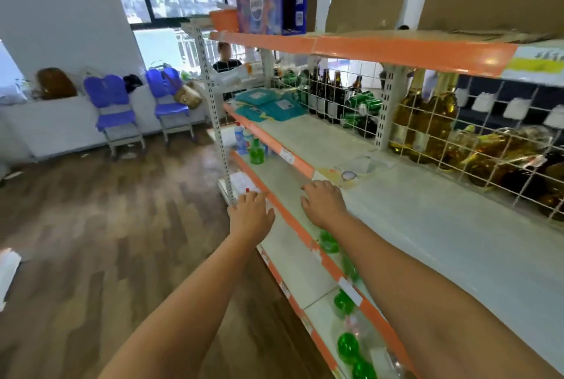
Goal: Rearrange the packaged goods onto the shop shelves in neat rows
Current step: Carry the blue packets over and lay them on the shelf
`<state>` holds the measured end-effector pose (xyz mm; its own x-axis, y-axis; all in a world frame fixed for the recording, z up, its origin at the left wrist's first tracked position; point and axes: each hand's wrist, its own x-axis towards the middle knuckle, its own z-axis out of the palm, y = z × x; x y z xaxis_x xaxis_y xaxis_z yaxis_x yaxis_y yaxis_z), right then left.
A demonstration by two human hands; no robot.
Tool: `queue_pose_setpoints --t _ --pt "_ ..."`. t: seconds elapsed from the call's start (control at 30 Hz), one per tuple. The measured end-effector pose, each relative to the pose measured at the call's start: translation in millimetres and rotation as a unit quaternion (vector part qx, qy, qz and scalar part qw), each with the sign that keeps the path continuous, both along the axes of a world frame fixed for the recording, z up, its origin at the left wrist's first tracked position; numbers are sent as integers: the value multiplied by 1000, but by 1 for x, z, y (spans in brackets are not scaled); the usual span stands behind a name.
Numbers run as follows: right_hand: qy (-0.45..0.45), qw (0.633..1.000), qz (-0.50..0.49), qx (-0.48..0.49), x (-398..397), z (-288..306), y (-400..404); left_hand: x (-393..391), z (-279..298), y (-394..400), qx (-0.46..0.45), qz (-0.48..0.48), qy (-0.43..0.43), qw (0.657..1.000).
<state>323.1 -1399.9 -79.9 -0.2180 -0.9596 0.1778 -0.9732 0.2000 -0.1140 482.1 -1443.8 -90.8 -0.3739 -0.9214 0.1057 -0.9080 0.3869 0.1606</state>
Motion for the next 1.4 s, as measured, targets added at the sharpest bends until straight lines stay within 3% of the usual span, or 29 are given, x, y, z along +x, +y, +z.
queue_pose_setpoints --t 0.43,0.67,0.8,0.97,1.4 --pt "13 995 90 45 17 -22 -199 24 -14 -178 41 76 -6 996" --pt "11 996 90 1 8 1 -314 22 9 -284 10 98 5 995" --pt "-26 996 80 27 13 -17 -362 23 -7 -330 44 111 1 993" --pt "-19 995 72 63 19 -27 -431 34 -19 -402 51 90 -3 995" --pt "-21 1000 -5 10 29 -14 -613 55 -9 -611 30 19 -2 999"
